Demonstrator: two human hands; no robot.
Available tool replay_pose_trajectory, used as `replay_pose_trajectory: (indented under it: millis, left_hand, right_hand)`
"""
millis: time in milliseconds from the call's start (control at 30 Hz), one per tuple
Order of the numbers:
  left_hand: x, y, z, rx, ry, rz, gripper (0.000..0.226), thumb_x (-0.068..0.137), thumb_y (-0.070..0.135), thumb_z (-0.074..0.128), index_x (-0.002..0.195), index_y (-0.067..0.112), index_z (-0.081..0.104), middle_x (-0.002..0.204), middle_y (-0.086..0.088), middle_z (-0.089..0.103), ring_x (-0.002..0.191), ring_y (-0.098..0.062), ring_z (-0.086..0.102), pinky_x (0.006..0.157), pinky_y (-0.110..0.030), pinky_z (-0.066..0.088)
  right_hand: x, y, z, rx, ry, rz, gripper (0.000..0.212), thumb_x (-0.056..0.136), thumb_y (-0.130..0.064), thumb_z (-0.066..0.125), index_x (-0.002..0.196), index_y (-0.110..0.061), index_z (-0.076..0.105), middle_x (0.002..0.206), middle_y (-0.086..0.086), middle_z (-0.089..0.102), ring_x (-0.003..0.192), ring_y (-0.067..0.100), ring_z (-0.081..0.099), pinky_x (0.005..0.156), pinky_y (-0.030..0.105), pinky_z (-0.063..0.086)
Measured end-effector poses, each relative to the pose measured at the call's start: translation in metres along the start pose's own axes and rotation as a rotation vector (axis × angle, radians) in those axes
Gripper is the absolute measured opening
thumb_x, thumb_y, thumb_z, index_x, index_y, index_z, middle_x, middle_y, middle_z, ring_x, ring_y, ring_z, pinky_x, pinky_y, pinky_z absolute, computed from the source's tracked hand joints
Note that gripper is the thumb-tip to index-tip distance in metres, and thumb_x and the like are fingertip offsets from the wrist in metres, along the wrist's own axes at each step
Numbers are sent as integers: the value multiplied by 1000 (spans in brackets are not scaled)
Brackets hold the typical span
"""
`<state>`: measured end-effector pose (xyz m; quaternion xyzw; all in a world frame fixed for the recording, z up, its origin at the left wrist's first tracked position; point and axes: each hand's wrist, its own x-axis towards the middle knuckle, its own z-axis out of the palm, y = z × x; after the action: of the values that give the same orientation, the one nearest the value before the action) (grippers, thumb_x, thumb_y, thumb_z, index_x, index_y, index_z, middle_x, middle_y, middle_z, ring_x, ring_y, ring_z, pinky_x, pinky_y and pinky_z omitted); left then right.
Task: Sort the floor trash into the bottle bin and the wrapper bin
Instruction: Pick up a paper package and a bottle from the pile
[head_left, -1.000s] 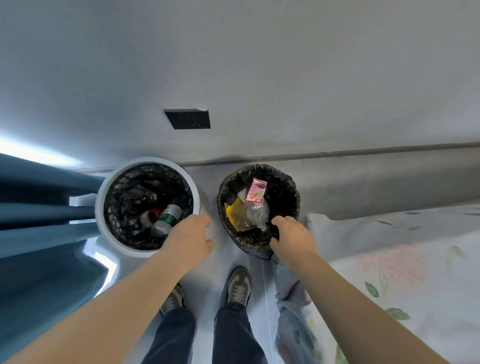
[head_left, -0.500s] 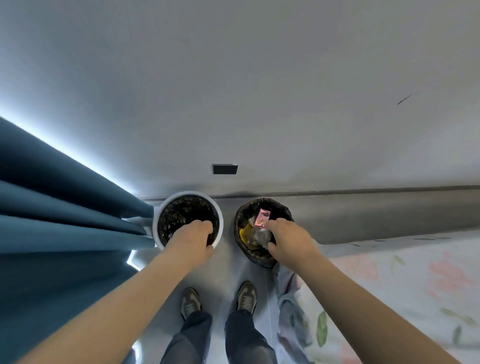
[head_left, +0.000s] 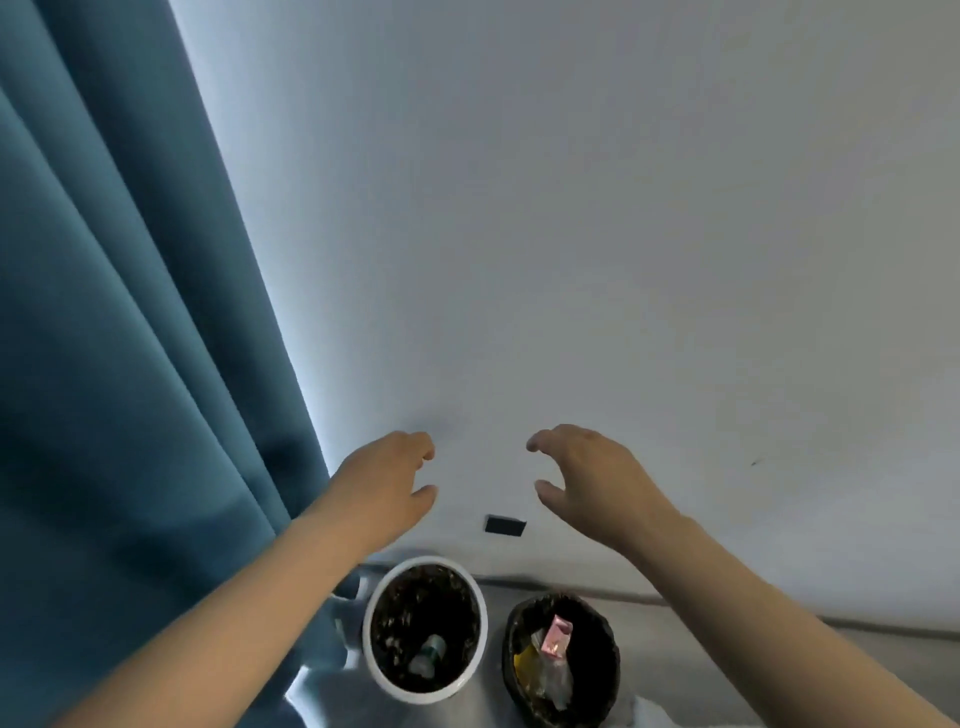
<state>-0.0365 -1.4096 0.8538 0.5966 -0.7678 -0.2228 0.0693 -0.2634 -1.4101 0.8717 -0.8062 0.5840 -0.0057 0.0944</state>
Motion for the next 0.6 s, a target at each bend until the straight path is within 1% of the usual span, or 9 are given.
replay_pose_trajectory:
  millis: [133,233,300,400,533,567,600]
  left_hand:
    - [-13,12,-77,44,181,-19,35,94,35,52,128,27,46,128,8,52,110,-11,54,88,-21,44]
    - [-28,26,-133,61,352,-64,36,93,36,54,127,29,46,127,11,52,109,-9,55,85,-19,43]
    - [-42,38,-165,91,468,-94,36,92,38,54,127,31,46,127,13,52,108,-9,54,86,-21,44]
    - [-66,58,-201,134,608,-160,36,92,39,54,126,34,45,124,17,51,105,-7,52,89,-23,46]
    - [-98,77,-231,195,758,-249,31,92,40,54,121,35,45,118,21,49,103,-3,50,82,-17,43]
    - [-106,81,-238,214,790,-272,30,91,40,53,120,35,45,118,22,50,104,-2,50,81,-16,42]
    - [-115,83,-243,238,821,-297,30,91,40,53,120,36,46,117,23,50,106,-1,50,80,-14,42]
  right_hand:
    - [20,-28,-74,15,156,-148,40,93,-35,53,132,-27,50,127,-10,57,118,12,52,94,26,43]
    - [32,-47,-123,21,258,-275,40,92,-36,54,132,-29,51,128,-14,56,118,8,52,94,23,42]
    - [39,-56,-155,32,343,-363,40,92,-36,55,131,-30,51,127,-16,56,118,6,51,94,21,42]
    - [45,-69,-200,65,442,-492,39,91,-39,56,129,-34,52,124,-21,56,116,1,52,92,16,39]
    - [51,-89,-248,116,522,-674,38,91,-41,56,129,-36,52,124,-23,56,115,-1,51,91,13,36]
    - [53,-95,-258,126,537,-713,39,92,-41,56,130,-36,52,125,-23,56,113,-2,52,91,13,36]
    - [54,-102,-266,135,553,-750,39,92,-42,55,130,-36,51,125,-23,56,107,-4,53,90,13,36]
